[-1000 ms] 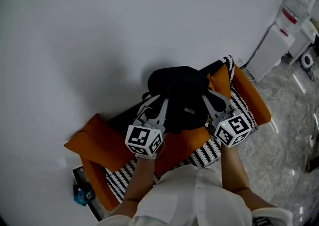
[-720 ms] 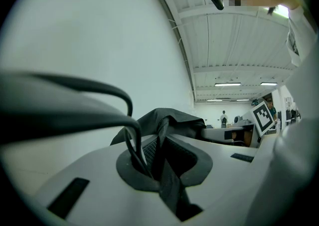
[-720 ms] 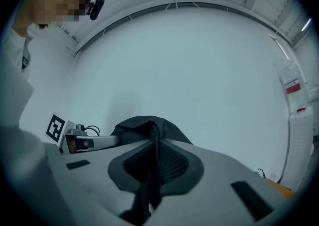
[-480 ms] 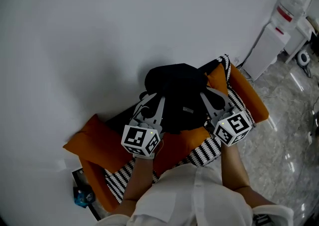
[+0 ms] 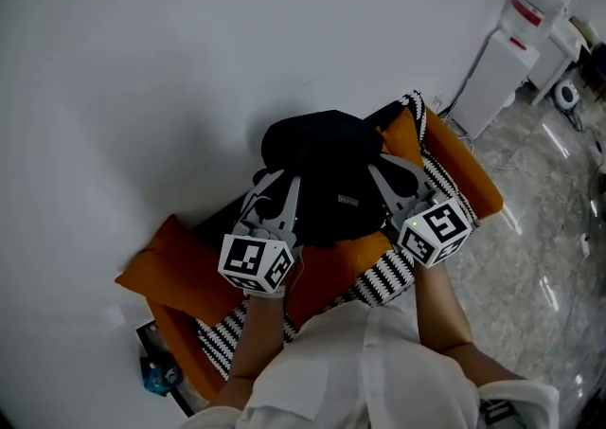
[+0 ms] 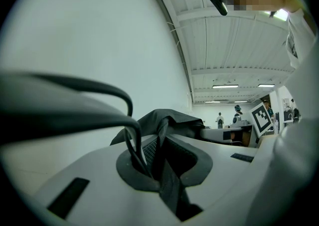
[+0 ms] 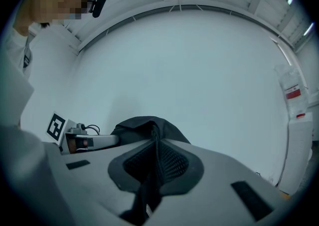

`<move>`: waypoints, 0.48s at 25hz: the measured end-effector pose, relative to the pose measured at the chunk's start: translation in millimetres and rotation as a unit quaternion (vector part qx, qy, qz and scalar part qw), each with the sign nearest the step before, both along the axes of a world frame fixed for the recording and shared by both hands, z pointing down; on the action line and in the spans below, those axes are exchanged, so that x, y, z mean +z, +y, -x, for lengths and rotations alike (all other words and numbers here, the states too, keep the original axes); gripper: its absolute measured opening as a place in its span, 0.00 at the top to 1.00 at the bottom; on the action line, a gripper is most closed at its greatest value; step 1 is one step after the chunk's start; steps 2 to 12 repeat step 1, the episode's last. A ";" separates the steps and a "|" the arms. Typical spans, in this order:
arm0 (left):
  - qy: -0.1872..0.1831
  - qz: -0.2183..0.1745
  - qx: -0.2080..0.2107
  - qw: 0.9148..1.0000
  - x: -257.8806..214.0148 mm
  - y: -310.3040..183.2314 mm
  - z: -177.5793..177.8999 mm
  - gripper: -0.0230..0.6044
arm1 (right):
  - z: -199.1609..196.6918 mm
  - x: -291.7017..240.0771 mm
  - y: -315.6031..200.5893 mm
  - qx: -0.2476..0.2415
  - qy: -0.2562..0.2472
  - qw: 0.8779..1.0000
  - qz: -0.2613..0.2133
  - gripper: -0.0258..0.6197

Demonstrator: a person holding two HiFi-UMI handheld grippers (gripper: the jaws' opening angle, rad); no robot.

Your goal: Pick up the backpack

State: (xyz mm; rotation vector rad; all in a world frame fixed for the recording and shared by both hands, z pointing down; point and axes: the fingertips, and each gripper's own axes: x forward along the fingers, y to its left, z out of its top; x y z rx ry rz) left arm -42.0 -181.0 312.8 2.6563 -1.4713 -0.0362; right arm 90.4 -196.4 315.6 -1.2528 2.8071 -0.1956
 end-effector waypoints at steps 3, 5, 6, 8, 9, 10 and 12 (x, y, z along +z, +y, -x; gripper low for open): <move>0.001 0.000 0.000 1.000 0.1 0.5 0.0 0.88 | 0.2 -0.3 0.3 -0.001 0.000 1.000 -0.001 0.90; 0.001 0.000 0.000 1.000 0.1 0.5 0.0 0.88 | 0.2 -0.3 0.3 -0.001 0.000 1.000 -0.001 0.90; 0.001 0.000 0.000 1.000 0.1 0.5 0.0 0.88 | 0.2 -0.3 0.3 -0.001 0.000 1.000 -0.001 0.90; 0.001 0.000 0.000 1.000 0.1 0.5 0.0 0.88 | 0.2 -0.3 0.3 -0.001 0.000 1.000 -0.001 0.90; 0.001 0.000 0.000 1.000 0.1 0.5 0.0 0.88 | 0.2 -0.3 0.3 -0.001 0.000 1.000 -0.001 0.90; 0.001 0.000 0.000 1.000 0.1 0.5 0.0 0.88 | 0.2 -0.3 0.3 -0.001 0.000 1.000 -0.001 0.90; 0.001 0.000 0.000 1.000 0.1 0.5 0.0 0.88 | 0.2 -0.3 0.3 -0.001 0.000 1.000 -0.001 0.90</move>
